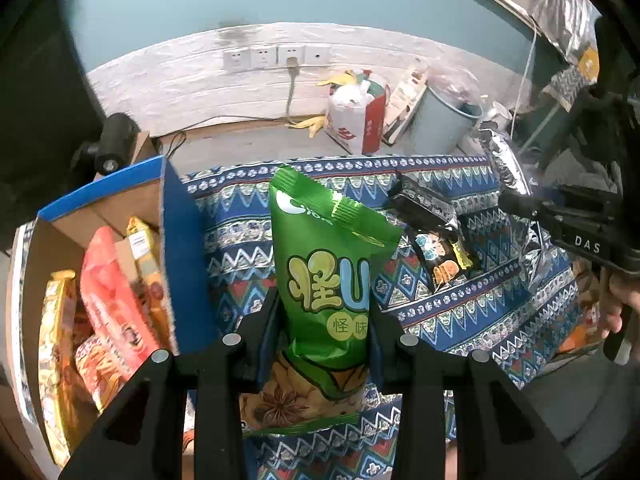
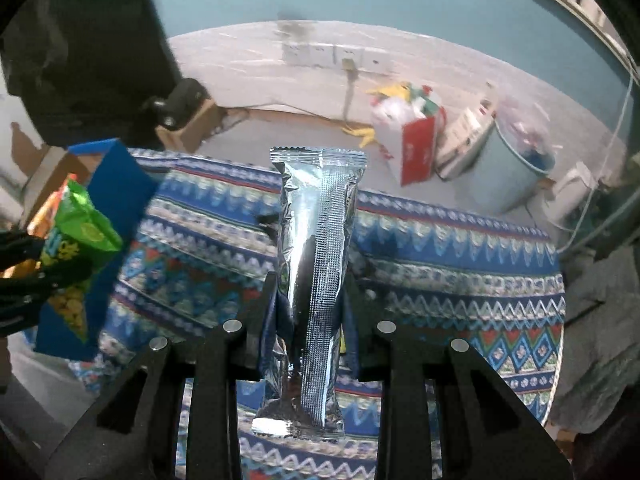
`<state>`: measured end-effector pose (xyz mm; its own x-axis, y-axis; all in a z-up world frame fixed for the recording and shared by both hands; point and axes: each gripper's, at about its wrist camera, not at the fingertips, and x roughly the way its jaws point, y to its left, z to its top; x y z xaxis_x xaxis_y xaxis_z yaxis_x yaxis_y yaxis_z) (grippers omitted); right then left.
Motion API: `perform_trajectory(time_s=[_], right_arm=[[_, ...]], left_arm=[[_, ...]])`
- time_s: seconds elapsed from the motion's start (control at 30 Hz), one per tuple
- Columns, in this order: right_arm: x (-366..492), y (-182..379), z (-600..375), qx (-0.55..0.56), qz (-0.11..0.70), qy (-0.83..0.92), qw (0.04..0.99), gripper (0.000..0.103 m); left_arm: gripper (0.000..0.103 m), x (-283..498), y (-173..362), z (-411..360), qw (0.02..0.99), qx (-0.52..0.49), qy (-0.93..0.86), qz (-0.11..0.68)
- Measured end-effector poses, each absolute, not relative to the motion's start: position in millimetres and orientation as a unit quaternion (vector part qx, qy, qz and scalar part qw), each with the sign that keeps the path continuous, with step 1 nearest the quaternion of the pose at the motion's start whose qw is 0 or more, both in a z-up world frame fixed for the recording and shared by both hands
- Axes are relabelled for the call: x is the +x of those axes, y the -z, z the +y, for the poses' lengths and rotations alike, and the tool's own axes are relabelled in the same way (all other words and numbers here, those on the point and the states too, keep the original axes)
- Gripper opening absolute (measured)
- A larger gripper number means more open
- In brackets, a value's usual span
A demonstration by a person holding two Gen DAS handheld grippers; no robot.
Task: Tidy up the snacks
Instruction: 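Carry the green bag and silver bar over the box, then open both grippers to drop the green bag and silver bar into the box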
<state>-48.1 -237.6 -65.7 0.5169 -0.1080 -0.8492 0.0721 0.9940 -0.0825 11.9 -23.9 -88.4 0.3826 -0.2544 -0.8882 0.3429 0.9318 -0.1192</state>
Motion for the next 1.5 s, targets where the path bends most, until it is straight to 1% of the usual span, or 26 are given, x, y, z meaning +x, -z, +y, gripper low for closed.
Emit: perform_trajectory(time_s=[0.47, 0.83, 1.17, 1.43, 1.5], right_arm=[[-20, 55, -163, -0.032, 0.485, -0.011, 0.874, 0.027], [6, 53, -105, -0.05, 0.485, -0.054, 0.871, 0.027], [27, 62, -54, -0.061, 0.493, -0.085, 0.864, 0.027], [43, 71, -20, -0.061, 0.502, -0.108, 0.856, 0.027], [47, 74, -11, -0.062, 0.504, -0.114, 0.854, 0.027]], left_arm=[[0.038, 6, 65, 22, 0.849, 0.005, 0.157, 0.505], [0.038, 0, 55, 77, 0.862, -0.036, 0.13, 0.488], [0.038, -7, 67, 124, 0.862, -0.064, 0.095, 0.494], [0.038, -7, 87, 147, 0.849, -0.083, 0.078, 0.515], [0.041, -6, 91, 152, 0.844, -0.093, 0.075, 0.523]])
